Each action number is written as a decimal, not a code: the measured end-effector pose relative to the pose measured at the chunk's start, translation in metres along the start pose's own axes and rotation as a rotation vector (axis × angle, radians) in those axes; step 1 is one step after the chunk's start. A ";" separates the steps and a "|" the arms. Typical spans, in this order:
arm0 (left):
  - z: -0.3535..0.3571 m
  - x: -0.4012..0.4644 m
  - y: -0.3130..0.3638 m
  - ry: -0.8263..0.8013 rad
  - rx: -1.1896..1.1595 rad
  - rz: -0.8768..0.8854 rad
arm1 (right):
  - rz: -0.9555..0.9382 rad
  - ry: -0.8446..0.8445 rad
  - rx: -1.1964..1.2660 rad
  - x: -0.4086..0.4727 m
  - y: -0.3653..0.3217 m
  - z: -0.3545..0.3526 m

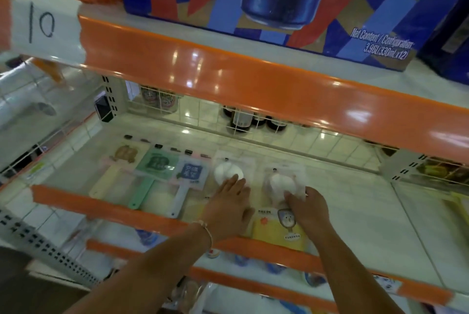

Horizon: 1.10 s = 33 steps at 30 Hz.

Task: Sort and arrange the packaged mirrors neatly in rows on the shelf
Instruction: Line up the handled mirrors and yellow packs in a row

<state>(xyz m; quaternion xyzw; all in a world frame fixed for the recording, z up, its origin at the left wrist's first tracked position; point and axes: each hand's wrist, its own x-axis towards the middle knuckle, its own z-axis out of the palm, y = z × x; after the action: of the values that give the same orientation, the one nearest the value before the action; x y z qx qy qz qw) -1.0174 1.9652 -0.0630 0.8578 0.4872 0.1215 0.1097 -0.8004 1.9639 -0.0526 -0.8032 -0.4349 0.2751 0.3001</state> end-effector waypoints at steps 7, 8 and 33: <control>0.017 -0.003 -0.005 0.039 0.017 0.014 | -0.253 0.062 -0.582 -0.020 0.001 0.012; 0.018 -0.003 -0.005 0.057 0.013 0.013 | -0.293 0.009 -0.589 -0.021 0.002 0.015; 0.020 -0.004 -0.006 0.001 0.019 -0.006 | -0.478 -0.071 -0.584 -0.027 0.012 0.038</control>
<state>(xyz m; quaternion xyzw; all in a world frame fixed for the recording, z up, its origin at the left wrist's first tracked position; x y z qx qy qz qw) -1.0183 1.9639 -0.0841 0.8571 0.4911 0.1173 0.1017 -0.8334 1.9448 -0.0817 -0.7208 -0.6803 0.0891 0.0989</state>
